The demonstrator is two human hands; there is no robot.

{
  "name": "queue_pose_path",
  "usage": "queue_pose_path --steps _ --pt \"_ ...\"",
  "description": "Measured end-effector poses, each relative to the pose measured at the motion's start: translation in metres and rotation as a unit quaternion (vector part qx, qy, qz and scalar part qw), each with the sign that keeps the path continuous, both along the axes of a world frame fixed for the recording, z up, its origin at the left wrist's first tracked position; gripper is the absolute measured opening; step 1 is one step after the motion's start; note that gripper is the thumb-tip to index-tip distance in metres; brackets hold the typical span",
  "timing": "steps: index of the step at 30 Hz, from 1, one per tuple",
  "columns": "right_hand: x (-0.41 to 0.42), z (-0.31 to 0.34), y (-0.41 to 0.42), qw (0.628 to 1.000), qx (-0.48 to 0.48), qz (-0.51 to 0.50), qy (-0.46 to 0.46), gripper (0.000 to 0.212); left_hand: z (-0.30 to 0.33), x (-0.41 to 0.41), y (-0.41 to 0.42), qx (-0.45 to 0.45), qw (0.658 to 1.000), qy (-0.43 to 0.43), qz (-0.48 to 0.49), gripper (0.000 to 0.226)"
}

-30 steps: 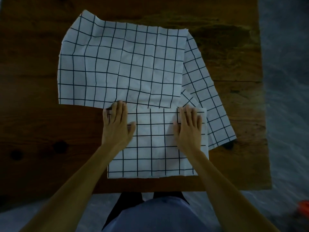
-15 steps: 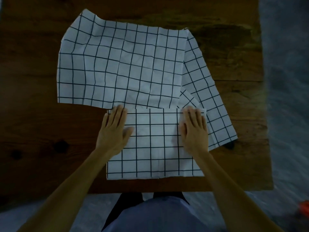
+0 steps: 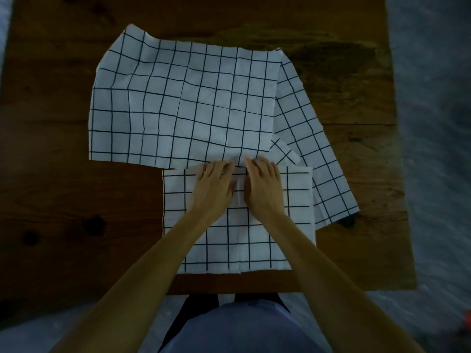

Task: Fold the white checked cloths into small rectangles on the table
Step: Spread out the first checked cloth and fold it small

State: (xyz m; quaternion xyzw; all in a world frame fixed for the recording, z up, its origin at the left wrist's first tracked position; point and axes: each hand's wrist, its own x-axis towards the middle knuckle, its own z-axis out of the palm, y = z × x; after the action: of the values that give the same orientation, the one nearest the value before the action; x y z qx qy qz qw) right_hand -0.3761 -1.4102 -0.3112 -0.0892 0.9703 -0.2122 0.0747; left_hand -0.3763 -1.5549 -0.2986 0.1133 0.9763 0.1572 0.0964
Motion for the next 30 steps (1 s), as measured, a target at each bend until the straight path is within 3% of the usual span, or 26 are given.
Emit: queue_pose_path --steps 4,9,13,19,24,30 --pt "-0.007 0.003 -0.001 0.999 0.032 -0.011 -0.009 0.060 -0.003 -0.010 0.008 -0.030 0.999 -0.034 0.018 0.052" --pt "-0.011 0.003 0.006 0.999 0.042 0.013 0.006 0.027 0.001 -0.012 0.007 0.024 0.999 -0.021 0.025 0.017" --pt "-0.017 0.016 0.010 0.998 0.014 0.055 -0.024 0.035 0.014 -0.019 -0.001 0.067 0.998 -0.007 -0.001 0.010" --pt "-0.030 0.070 0.011 0.997 -0.038 0.052 -0.031 0.024 0.063 -0.030 -0.013 0.114 0.993 0.016 -0.019 0.007" --pt "-0.031 0.132 0.017 0.994 -0.101 0.035 -0.022 0.017 0.116 -0.042 -0.023 0.134 0.988 -0.031 -0.066 0.017" --pt "-0.036 0.211 0.009 0.989 -0.128 0.027 -0.069 0.015 0.185 -0.056 -0.030 0.186 0.978 0.028 -0.084 0.011"
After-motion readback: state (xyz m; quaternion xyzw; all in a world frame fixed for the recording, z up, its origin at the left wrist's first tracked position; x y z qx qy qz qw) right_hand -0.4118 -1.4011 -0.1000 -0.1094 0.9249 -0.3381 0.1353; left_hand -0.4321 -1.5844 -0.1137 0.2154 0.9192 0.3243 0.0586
